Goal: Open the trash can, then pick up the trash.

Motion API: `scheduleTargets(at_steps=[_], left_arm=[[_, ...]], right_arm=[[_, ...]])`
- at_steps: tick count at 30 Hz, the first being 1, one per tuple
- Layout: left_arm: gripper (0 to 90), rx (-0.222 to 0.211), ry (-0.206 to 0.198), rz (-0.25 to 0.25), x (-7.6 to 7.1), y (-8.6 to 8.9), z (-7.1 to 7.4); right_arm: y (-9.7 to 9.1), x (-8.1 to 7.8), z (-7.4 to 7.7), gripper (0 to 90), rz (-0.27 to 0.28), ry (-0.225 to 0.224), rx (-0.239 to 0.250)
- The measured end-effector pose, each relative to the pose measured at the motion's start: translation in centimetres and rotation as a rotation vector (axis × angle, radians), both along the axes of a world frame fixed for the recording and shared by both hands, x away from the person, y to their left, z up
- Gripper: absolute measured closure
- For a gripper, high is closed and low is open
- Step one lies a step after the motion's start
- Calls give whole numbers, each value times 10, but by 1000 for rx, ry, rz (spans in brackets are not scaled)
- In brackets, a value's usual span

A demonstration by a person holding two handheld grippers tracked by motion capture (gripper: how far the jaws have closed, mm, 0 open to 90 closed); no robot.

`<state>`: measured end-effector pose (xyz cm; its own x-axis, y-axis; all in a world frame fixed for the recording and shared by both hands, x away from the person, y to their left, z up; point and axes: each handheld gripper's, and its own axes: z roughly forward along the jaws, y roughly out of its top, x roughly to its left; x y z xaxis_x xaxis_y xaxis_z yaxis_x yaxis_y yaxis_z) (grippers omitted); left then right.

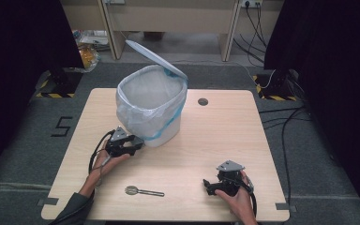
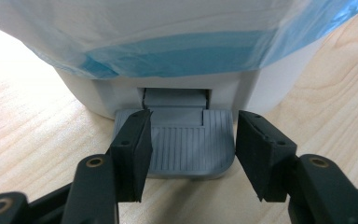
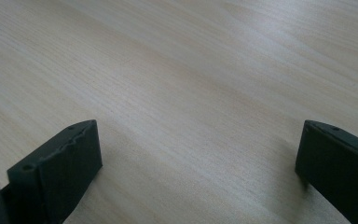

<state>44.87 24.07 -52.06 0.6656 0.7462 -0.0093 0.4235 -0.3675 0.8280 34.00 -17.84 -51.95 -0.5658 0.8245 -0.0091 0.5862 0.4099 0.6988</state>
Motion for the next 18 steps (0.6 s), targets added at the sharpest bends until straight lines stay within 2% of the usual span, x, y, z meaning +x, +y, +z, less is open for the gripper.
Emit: scheduleTargets(at_steps=[18], left_arm=[[457,0,0,-2,0,0,0]], right_arm=[[0,0,0,4,0,2,1]])
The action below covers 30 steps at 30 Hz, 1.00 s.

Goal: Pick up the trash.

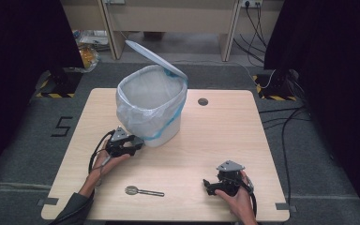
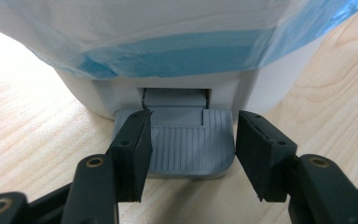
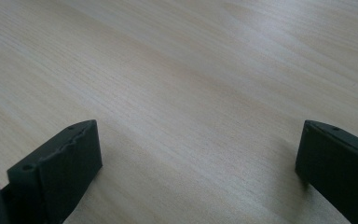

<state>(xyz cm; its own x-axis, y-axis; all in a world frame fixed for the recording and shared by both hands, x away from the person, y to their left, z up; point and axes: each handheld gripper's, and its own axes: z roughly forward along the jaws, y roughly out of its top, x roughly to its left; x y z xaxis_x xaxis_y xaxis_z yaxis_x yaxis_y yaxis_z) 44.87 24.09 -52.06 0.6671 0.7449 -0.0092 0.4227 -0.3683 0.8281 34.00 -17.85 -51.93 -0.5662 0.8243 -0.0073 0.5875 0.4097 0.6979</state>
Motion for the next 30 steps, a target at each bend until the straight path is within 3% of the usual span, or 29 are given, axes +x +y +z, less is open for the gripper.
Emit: scheduleTargets(at_steps=[9,12,15,16,18,19,20,21,23,25,27,28,30], left_arm=[[457,5,-4,1,0,-1,0],[457,4,-3,0,0,0,0],[458,1,0,1,0,0,0],[457,4,-3,1,0,0,0],[458,4,-3,1,0,0,0],[458,1,0,1,0,0,0],[458,-1,1,1,0,0,0],[458,-4,3,0,0,1,0],[458,-6,3,0,0,1,0],[458,-5,0,2,0,0,0],[458,-3,-1,2,0,0,0],[458,-4,-1,2,0,0,0],[458,-5,0,3,0,0,0]], right_arm=[[0,0,0,18,-2,-2,0],[-1,-1,2,187,-11,-30,26],[1,-3,3,188,-8,-37,55],[6,-5,6,199,18,-61,104],[10,-7,9,200,34,-60,126],[22,-9,13,206,76,-73,133],[22,-9,13,206,76,-73,133],[35,-11,14,218,131,-70,122],[40,-12,15,232,148,-73,120],[60,-15,15,273,218,-75,124],[63,-16,15,284,232,-72,126],[74,-17,16,305,276,-78,110],[78,-17,16,310,286,-81,111]])
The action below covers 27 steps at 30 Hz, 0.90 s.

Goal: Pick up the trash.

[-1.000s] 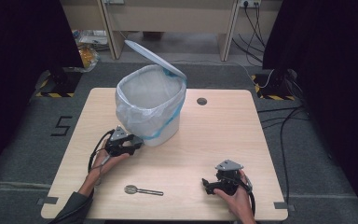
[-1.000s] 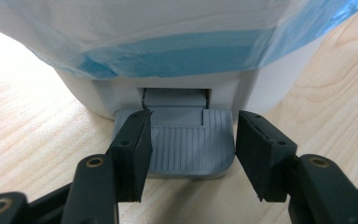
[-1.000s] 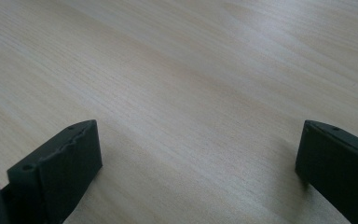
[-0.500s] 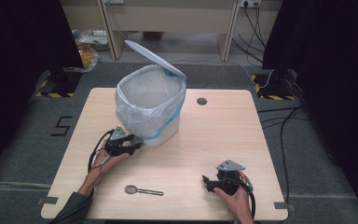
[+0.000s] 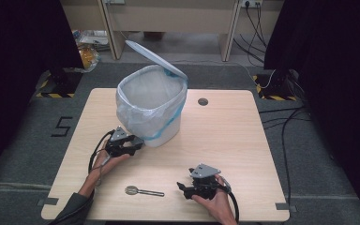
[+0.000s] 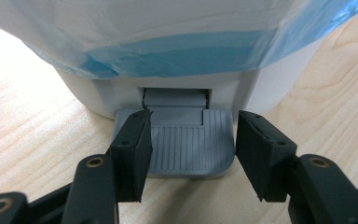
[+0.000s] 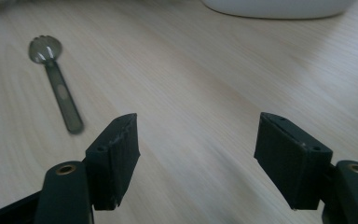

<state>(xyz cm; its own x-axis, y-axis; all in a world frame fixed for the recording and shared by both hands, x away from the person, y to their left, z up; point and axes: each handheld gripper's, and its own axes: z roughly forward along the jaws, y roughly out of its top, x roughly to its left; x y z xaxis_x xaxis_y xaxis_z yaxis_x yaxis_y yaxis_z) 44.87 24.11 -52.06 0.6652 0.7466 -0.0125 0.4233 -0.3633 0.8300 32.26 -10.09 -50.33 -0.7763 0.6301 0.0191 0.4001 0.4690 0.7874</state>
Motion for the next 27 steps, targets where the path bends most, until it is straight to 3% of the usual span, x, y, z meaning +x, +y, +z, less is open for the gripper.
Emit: scheduleTargets(at_steps=[6,16,27], left_arm=[[458,1,0,0,0,0,0],[458,-1,4,-1,0,0,0],[458,1,4,-2,0,0,0]], right_arm=[[32,-1,0,366,108,-11,-15],[73,3,-5,424,212,-7,-32],[93,8,-9,467,250,5,-18]])
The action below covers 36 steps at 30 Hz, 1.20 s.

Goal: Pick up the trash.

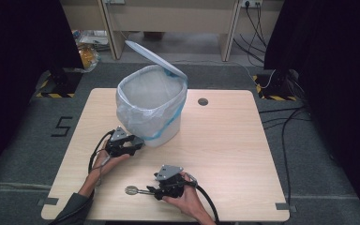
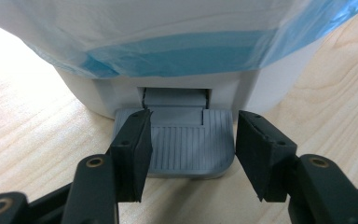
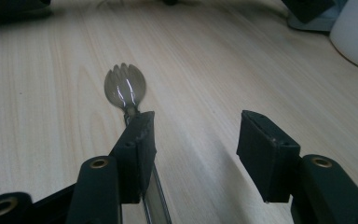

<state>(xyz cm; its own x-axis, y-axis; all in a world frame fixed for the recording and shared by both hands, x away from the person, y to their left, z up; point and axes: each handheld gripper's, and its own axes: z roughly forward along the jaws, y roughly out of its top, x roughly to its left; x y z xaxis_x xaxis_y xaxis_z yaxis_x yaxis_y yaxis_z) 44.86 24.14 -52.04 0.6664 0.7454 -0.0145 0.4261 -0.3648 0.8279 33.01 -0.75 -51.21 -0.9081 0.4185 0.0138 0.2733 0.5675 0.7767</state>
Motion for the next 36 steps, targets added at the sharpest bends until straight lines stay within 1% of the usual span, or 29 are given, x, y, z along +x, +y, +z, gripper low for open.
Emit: scheduleTargets(at_steps=[1,2,4,5,8,9,11,12,13,15,16,17,18,20,21,24,26,28,29,31,32,33,35,36], left_arm=[[458,-5,1,0,0,0,0],[458,2,-1,1,0,0,0],[457,6,-4,1,0,-1,0],[458,5,-4,1,0,0,0],[458,1,-1,0,0,0,0],[458,6,-4,1,0,-1,0],[458,5,-3,1,0,0,0],[458,3,-2,1,0,0,0],[458,3,-1,1,0,0,0],[458,6,-4,1,-1,0,0],[457,4,-2,1,0,0,0],[457,0,0,0,0,0,0],[457,-3,0,0,0,0,0],[457,3,-1,1,0,0,0],[457,7,-5,2,-1,0,0],[458,2,-1,1,0,0,0],[457,6,-3,2,-1,0,0],[457,4,-1,1,-1,0,0],[457,1,0,0,0,0,0],[457,0,-2,3,-1,0,0],[457,2,-4,4,-1,-1,0],[457,1,-3,3,-1,0,0],[457,0,-2,3,-1,0,0],[457,3,-4,3,-1,0,0]], right_arm=[[1,0,0,470,0,4,-1],[6,0,-2,477,12,2,-12],[8,-1,-3,482,14,3,-16],[13,-1,-4,489,32,3,-23],[17,-2,-6,498,41,11,-28],[20,-1,-8,509,51,11,-38],[20,-1,-7,518,54,7,-37],[21,0,-7,526,51,14,-30],[22,1,-8,538,52,23,-33],[22,2,-8,543,52,25,-31],[23,3,-8,558,54,38,-28],[23,3,-8,558,54,38,-28],[23,3,-8,565,49,38,-27],[22,3,-7,590,34,49,-25],[22,4,-7,601,18,53,-30],[20,6,-6,612,15,49,-34],[17,8,-5,615,-15,52,-41],[15,8,-5,616,-25,59,-41],[13,9,-5,616,-47,65,-41],[8,13,-4,615,-72,57,-48],[3,15,-3,589,-102,54,-56],[2,16,-3,575,-111,50,-59],[1,16,-3,574,-114,50,-60],[1,16,-1,574,-111,44,-39]])
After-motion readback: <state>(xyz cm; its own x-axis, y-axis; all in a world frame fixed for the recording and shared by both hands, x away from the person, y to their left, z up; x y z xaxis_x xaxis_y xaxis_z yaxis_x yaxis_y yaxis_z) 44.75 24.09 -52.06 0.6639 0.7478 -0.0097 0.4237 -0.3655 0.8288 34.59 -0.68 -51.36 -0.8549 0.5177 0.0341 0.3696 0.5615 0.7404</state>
